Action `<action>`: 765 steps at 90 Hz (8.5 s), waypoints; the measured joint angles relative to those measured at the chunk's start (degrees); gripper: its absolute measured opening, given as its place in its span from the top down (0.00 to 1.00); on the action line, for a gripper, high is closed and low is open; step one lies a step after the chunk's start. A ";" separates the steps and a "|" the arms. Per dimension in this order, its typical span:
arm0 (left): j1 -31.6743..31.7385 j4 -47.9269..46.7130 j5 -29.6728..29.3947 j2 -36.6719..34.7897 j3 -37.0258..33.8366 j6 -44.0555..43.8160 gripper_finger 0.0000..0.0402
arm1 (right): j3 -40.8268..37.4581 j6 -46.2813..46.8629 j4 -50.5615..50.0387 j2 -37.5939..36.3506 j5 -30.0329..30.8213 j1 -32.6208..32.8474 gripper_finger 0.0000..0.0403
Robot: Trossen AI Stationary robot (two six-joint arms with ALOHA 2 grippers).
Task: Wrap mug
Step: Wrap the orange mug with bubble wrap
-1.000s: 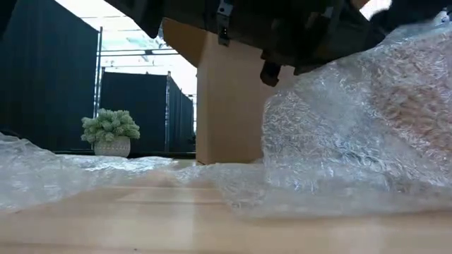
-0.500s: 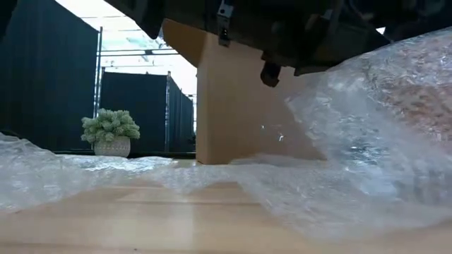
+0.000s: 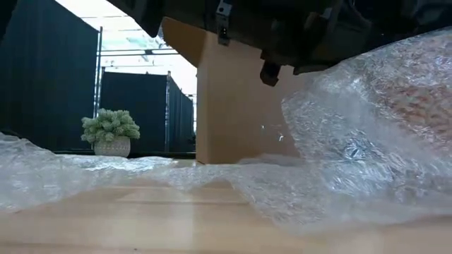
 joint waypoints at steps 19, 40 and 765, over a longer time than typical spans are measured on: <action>-0.44 -2.41 0.02 -1.83 -0.14 0.08 1.00 | -0.03 -0.27 -0.01 0.00 -0.51 0.04 0.37; -0.87 -11.51 -0.13 -6.36 -0.15 -0.38 1.00 | -0.08 -1.65 -0.01 0.00 -0.80 0.04 0.37; -3.44 -0.01 3.14 0.10 -1.14 -10.68 0.63 | 20.87 -15.58 -17.73 -4.07 -1.56 4.47 0.58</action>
